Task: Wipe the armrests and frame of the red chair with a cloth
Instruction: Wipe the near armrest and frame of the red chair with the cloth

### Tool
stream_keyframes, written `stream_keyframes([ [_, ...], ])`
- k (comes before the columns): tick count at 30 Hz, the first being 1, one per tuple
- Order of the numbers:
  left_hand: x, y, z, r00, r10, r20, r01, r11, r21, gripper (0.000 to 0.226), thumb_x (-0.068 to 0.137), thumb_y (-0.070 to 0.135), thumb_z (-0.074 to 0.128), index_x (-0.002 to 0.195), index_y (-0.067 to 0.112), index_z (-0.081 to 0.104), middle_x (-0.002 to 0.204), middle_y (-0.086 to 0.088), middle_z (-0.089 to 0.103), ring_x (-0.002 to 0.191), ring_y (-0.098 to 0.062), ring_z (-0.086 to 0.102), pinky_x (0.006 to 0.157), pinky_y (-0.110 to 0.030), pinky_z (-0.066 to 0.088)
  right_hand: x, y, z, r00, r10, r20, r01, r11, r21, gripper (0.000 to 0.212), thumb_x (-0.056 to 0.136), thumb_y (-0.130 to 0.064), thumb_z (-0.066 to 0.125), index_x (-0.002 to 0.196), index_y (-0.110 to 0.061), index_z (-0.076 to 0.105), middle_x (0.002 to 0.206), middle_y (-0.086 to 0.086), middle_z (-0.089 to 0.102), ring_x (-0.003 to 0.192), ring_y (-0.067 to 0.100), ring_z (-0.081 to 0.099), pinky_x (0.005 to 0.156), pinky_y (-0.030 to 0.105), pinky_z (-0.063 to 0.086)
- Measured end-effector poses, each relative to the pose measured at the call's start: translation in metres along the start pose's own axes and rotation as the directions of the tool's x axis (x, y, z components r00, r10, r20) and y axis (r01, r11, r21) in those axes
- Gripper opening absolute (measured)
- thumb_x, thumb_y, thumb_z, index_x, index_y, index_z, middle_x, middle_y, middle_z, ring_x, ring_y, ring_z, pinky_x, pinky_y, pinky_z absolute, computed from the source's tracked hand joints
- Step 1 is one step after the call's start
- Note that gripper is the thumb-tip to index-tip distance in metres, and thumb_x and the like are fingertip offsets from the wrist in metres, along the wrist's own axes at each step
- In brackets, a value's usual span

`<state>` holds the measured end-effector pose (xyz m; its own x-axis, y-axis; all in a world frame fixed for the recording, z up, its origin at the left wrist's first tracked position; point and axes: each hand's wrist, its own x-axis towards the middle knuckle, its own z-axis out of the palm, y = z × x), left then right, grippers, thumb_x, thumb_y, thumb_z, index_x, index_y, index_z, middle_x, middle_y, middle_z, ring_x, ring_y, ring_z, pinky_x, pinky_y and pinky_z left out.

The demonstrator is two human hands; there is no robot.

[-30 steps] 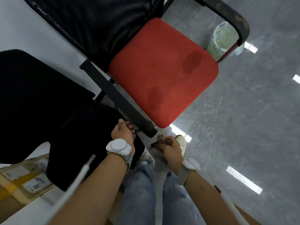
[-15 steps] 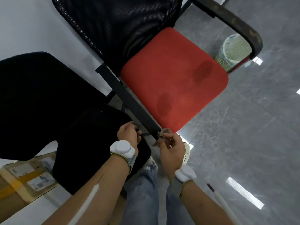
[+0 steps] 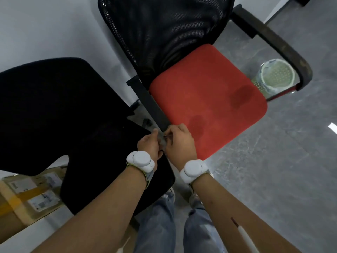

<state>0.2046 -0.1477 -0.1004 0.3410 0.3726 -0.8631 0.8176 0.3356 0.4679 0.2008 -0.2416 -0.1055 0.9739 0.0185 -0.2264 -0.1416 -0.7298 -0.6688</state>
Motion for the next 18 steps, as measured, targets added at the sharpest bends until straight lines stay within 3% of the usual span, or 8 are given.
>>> stream_keyframes([
  [4, 0.004, 0.014, -0.005, 0.998, -0.011, 0.066, 0.009, 0.999, 0.032, 0.02, 0.094, 0.025, 0.06, 0.106, 0.011, 0.067, 0.08, -0.005, 0.063, 0.069, -0.019, 0.057, 0.063, -0.024, 0.045, 0.019, -0.006, 0.005, 0.999, -0.033, 0.022, 0.033, 0.999, 0.003, 0.017, 0.076, -0.002, 0.054, 0.087, -0.011, 0.064, 0.091, 0.009, 0.056, 0.07, 0.029, 0.058, 0.06, 0.035, 0.049],
  [6, 0.011, 0.026, -0.008, 0.997, -0.022, 0.078, 0.019, 0.999, 0.046, 0.011, 0.092, 0.022, 0.061, 0.094, 0.013, 0.067, 0.077, -0.003, 0.063, 0.073, -0.021, 0.058, 0.064, -0.025, 0.045, 0.027, -0.009, 0.009, 0.999, -0.038, 0.031, 0.039, 0.999, -0.022, 0.017, 0.075, -0.003, 0.055, 0.086, -0.012, 0.063, 0.09, 0.009, 0.055, 0.069, 0.03, 0.057, 0.059, 0.04, 0.052],
  [8, 0.016, 0.036, -0.01, 0.996, -0.025, 0.081, 0.021, 0.999, 0.04, 0.012, 0.091, 0.02, 0.062, 0.08, 0.015, 0.064, 0.073, -0.003, 0.063, 0.075, -0.023, 0.058, 0.064, -0.026, 0.046, 0.033, -0.013, 0.01, 0.998, -0.043, 0.047, 0.045, 0.998, -0.042, 0.017, 0.075, -0.002, 0.056, 0.087, -0.012, 0.063, 0.092, 0.01, 0.055, 0.069, 0.032, 0.058, 0.059, 0.041, 0.052],
  [10, 0.024, 0.045, -0.011, 0.997, -0.016, 0.072, 0.014, 0.999, 0.035, 0.015, 0.093, 0.027, 0.063, 0.083, 0.015, 0.064, 0.073, -0.004, 0.063, 0.072, -0.022, 0.058, 0.064, -0.025, 0.046, 0.044, -0.02, 0.011, 0.997, -0.052, 0.065, 0.056, 0.997, -0.06, 0.017, 0.076, -0.003, 0.056, 0.089, -0.011, 0.063, 0.093, 0.011, 0.055, 0.07, 0.033, 0.058, 0.06, 0.041, 0.052],
  [18, 0.047, 0.078, -0.012, 0.997, 0.044, 0.063, -0.052, 0.992, 0.116, 0.014, 0.092, 0.021, 0.059, 0.086, 0.009, 0.064, 0.08, -0.012, 0.06, 0.059, -0.02, 0.055, 0.055, -0.025, 0.039, 0.086, -0.043, 0.02, 0.993, 0.007, 0.12, 0.005, 0.994, -0.105, 0.016, 0.08, -0.005, 0.057, 0.093, -0.012, 0.064, 0.099, 0.009, 0.055, 0.073, 0.028, 0.052, 0.062, 0.029, 0.032],
])
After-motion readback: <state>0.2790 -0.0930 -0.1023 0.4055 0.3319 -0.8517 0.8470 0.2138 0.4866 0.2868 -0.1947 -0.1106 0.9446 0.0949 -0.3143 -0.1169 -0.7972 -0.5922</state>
